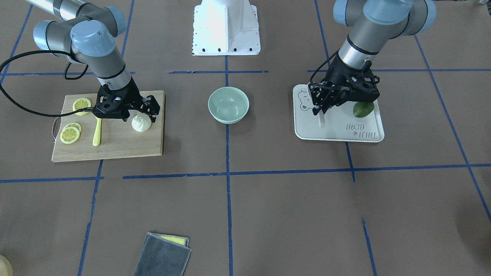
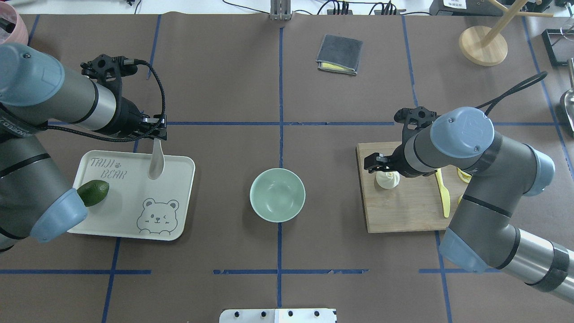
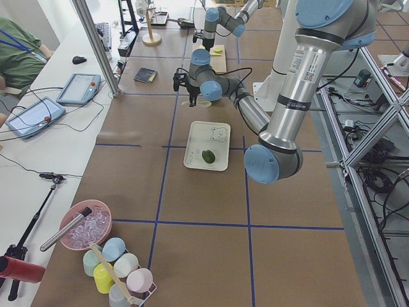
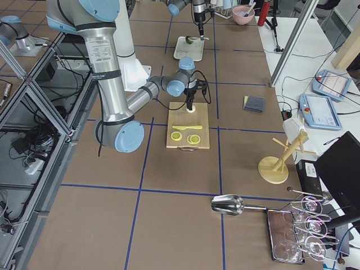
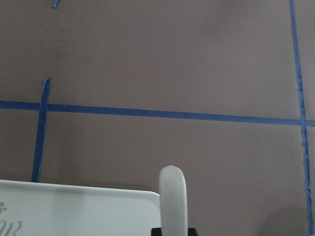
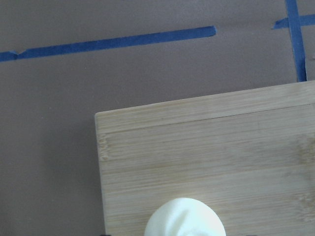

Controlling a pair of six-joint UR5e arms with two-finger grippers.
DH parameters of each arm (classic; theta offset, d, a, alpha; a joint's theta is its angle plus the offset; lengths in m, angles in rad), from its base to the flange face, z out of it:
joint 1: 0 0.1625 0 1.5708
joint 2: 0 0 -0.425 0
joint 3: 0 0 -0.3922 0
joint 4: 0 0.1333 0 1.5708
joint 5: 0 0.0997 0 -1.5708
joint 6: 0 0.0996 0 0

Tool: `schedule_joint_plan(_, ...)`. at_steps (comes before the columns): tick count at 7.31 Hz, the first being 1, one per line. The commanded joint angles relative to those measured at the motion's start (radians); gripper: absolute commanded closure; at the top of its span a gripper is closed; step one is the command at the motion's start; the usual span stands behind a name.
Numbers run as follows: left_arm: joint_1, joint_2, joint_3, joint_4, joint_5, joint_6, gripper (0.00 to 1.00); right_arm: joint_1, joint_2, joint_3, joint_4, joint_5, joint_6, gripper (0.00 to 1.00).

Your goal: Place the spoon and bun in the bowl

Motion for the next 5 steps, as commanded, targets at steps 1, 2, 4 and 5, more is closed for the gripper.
schedule_joint_plan(1,0.003,-0.019,0.007,-0.001,-0.001,-0.012,1.0,-0.001,0.004,-0.028,0.0,-0.002,-0.002,0.09)
schedule_joint_plan(2,0.003,-0.019,0.011,-0.001,-0.001,-0.012,1.0,-0.001,0.004,-0.037,0.0,-0.002,-0.003,0.09)
schedule_joint_plan(4,0.003,-0.036,0.031,-0.001,-0.001,-0.012,1.0,-0.007,0.001,-0.037,0.0,-0.002,-0.003,0.12)
schedule_joint_plan(5,0.003,-0.036,0.033,-0.001,-0.001,-0.012,1.0,-0.012,0.004,-0.037,0.0,-0.002,-0.002,0.22)
